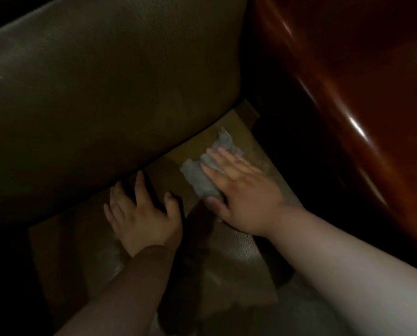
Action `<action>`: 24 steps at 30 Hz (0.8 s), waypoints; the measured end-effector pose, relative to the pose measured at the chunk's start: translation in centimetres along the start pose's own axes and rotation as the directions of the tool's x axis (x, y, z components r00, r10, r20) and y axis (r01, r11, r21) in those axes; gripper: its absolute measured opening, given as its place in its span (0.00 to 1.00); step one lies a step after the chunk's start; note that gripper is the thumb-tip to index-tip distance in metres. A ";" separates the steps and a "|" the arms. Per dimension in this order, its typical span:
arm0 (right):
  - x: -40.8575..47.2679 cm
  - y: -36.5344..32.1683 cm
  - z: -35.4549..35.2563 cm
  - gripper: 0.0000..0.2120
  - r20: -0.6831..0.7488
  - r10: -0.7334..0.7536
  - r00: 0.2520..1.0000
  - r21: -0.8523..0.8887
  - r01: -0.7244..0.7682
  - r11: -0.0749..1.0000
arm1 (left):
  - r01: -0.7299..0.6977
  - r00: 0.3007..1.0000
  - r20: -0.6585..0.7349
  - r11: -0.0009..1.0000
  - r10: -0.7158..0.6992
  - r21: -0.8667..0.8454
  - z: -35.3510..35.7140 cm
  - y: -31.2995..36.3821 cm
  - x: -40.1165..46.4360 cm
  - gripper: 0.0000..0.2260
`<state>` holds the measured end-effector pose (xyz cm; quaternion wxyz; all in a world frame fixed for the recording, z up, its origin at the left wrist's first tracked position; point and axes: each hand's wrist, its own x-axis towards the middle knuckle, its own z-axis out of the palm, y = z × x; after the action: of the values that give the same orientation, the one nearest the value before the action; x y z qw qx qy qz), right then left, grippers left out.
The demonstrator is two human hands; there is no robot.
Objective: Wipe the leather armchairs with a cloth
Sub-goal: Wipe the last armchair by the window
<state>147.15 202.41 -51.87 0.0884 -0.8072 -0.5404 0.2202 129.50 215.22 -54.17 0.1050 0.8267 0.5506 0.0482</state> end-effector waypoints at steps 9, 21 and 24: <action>6.7 1.8 -2.0 0.38 -0.013 0.443 0.897 0.153 -0.436 0.887 | -0.011 0.999 -0.036 1.000 0.010 -0.006 0.9 0.0 -0.4 0.34; 7.3 3.4 -1.6 0.33 -0.004 0.465 0.885 0.243 -0.450 0.859 | -0.018 0.999 -0.034 1.000 0.019 0.016 1.4 0.0 -0.6 0.34; 5.0 2.4 -1.7 0.33 -0.026 0.393 0.919 0.100 -0.388 0.916 | -0.015 1.000 -0.014 1.000 0.015 0.018 1.2 0.1 -0.5 0.34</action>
<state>151.50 206.15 -52.52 0.0924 -0.8987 -0.3555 0.2397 129.67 214.61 -55.34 0.0935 0.8315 0.5454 0.0497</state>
